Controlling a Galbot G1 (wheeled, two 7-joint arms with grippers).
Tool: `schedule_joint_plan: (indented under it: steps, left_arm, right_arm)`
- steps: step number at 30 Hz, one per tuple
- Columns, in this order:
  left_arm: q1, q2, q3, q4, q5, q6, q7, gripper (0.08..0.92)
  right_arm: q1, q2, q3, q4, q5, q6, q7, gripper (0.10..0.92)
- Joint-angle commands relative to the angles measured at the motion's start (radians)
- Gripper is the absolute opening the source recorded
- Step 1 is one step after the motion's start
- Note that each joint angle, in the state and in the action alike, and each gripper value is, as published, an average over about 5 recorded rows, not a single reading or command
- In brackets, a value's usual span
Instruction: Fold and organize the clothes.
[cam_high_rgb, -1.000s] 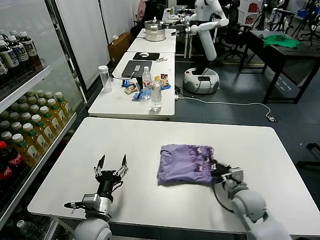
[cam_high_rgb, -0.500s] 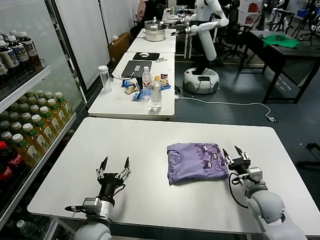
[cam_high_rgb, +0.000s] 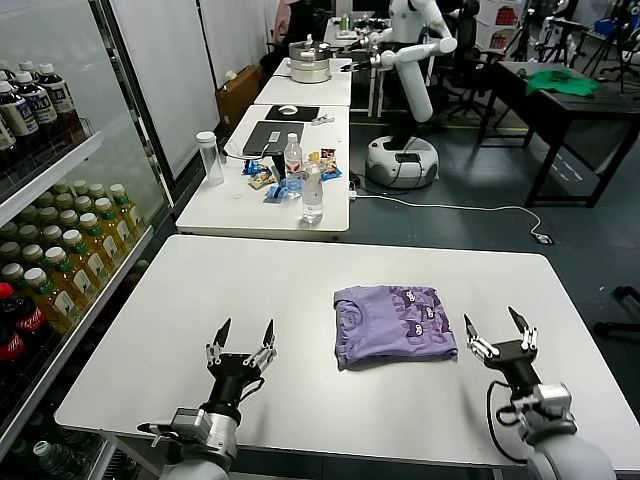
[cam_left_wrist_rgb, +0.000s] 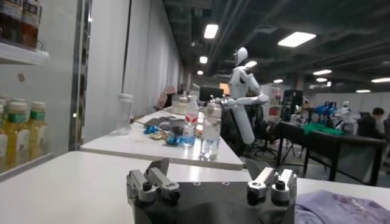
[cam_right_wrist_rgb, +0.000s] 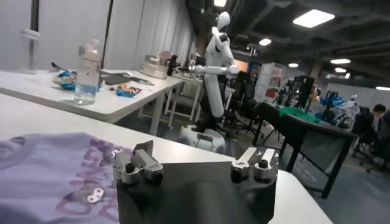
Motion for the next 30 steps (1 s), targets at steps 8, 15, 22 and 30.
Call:
schedule_joint_plan:
  steps: [8,15,22,30]
  left_arm:
    - [0.027,-0.005,0.002,-0.029,0.003,-0.006,0.015,0.823]
    - [0.04,-0.01,-0.002,-0.042,0.009,-0.006,0.016,0.823]
    - [0.055,-0.015,-0.007,-0.05,0.018,-0.006,0.017,0.823]
    - [0.064,-0.024,-0.005,-0.057,0.03,-0.006,0.019,0.823]
  right_arm:
    - [-0.181,0.071,0.086,0.148,0.038,0.055,-0.003,0.823]
    - [-0.173,0.079,0.072,0.142,0.036,0.065,0.001,0.823]
    - [-0.175,0.082,0.064,0.149,0.023,0.089,0.025,0.823]
    - [-0.181,0.077,0.06,0.163,0.004,0.071,0.024,0.823]
